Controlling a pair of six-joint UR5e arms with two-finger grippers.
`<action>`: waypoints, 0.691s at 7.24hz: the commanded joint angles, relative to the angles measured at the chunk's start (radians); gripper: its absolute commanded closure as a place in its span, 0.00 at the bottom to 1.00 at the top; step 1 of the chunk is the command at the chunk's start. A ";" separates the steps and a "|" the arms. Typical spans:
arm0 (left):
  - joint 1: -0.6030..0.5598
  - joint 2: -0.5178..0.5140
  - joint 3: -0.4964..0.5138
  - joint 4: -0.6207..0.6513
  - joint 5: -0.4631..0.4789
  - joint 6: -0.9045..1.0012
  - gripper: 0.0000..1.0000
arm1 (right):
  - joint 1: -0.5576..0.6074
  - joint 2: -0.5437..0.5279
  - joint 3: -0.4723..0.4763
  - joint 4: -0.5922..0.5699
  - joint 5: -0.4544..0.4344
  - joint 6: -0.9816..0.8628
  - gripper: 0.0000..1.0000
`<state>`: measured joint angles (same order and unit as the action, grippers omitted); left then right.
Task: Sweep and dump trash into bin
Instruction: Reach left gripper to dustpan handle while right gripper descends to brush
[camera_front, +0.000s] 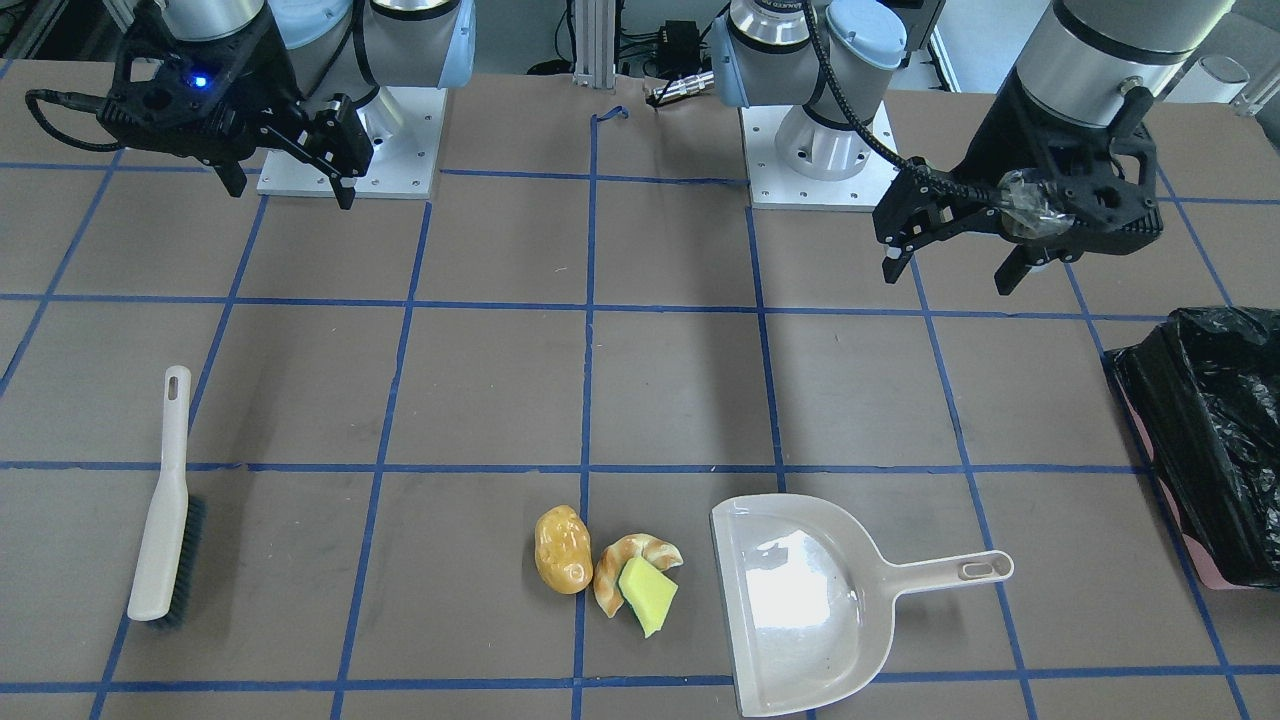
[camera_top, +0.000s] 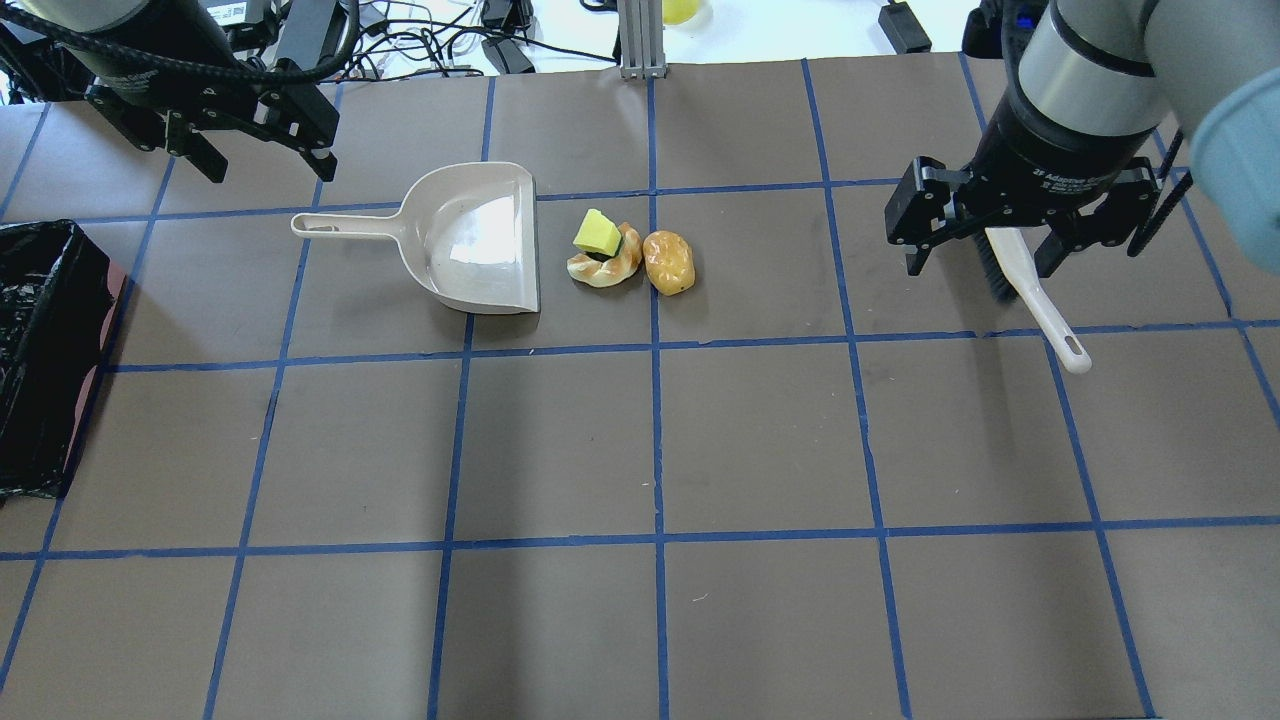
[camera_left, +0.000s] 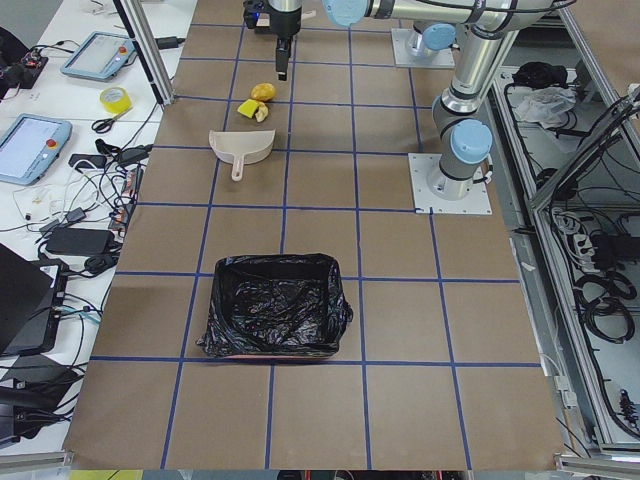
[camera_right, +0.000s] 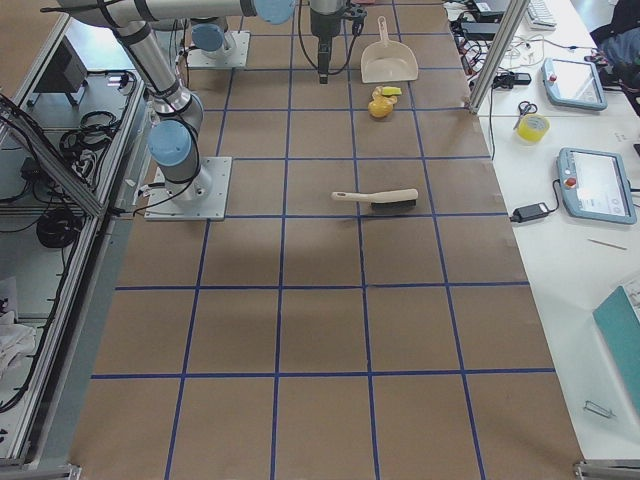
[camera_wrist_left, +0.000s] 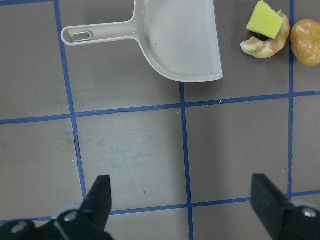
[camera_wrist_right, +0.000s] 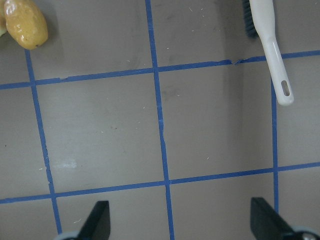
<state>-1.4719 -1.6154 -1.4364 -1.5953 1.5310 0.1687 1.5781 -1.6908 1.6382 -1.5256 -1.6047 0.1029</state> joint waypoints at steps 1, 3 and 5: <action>-0.014 -0.001 -0.001 0.000 0.001 0.000 0.00 | 0.000 -0.001 0.002 0.004 0.002 -0.006 0.00; -0.016 -0.009 -0.010 0.011 0.000 0.053 0.00 | -0.004 -0.010 0.002 0.002 0.000 -0.003 0.00; -0.001 -0.033 -0.012 0.015 0.004 0.311 0.00 | -0.006 -0.010 0.005 0.001 -0.009 -0.009 0.00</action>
<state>-1.4805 -1.6346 -1.4469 -1.5832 1.5329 0.3358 1.5733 -1.7005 1.6409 -1.5236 -1.6062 0.0979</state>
